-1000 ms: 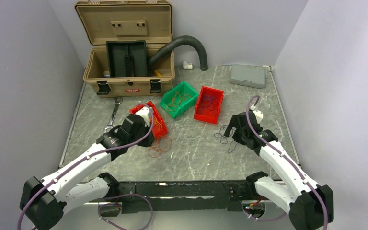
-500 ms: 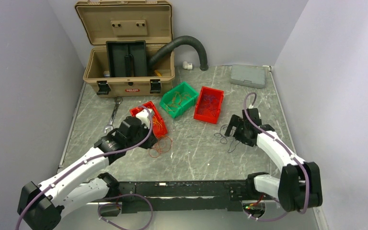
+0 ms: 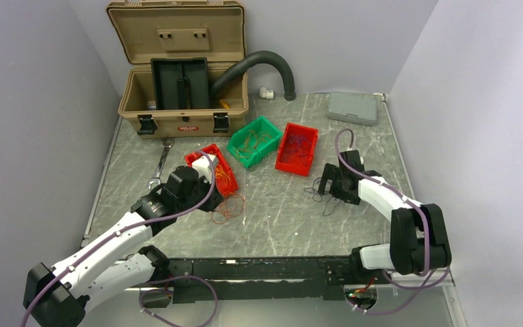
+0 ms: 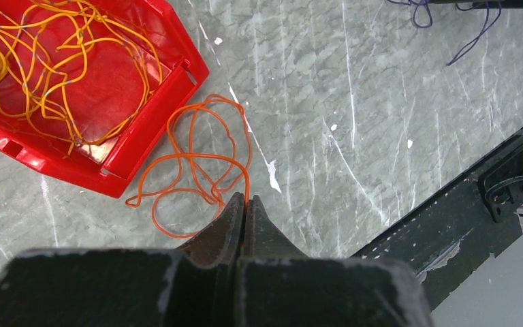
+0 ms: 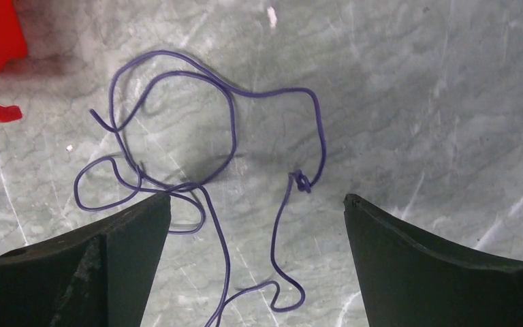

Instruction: Untangle the cables

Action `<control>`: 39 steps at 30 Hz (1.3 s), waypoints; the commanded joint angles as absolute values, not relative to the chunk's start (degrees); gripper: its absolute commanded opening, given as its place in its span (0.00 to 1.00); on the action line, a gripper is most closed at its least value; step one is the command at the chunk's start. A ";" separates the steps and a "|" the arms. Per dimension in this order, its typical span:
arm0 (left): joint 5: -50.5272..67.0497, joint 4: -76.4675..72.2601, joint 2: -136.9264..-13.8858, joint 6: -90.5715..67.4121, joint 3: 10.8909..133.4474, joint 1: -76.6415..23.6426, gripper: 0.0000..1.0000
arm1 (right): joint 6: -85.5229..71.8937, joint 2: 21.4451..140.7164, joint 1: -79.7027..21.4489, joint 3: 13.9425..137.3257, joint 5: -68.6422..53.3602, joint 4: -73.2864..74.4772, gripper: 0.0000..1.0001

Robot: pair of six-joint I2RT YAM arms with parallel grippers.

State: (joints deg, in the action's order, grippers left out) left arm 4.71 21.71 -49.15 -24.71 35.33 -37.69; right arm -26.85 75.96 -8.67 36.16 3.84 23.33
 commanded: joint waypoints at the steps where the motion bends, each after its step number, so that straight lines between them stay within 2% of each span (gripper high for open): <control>1: 5.43 19.94 -48.30 -23.65 36.59 -37.57 0.00 | -25.23 78.93 -10.08 38.84 3.81 20.11 1.00; 18: 4.81 20.24 -47.57 -23.13 36.65 -37.60 0.00 | -28.61 90.49 -20.43 45.81 13.18 24.86 0.98; 22: 4.75 20.25 -47.46 -23.12 36.48 -37.58 0.00 | -28.79 93.41 -22.15 47.25 13.56 25.54 0.81; 24: 4.86 20.36 -47.32 -23.05 36.34 -37.61 0.00 | -28.55 93.83 -23.19 47.70 13.97 25.79 0.58; 25: 4.91 20.35 -47.15 -23.03 36.35 -37.58 0.00 | -28.30 93.68 -23.47 47.76 13.72 25.69 0.42; 27: 4.88 20.39 -46.83 -22.95 36.14 -37.62 0.00 | -28.08 92.78 -23.92 47.81 12.66 25.66 0.18; 29: 4.76 20.41 -46.62 -23.03 36.04 -37.58 0.00 | -28.03 91.09 -24.39 47.86 11.59 25.80 0.00; 39: 5.33 20.08 -47.25 -22.94 36.25 -37.58 0.00 | -25.84 79.75 -27.25 53.28 3.54 33.17 0.00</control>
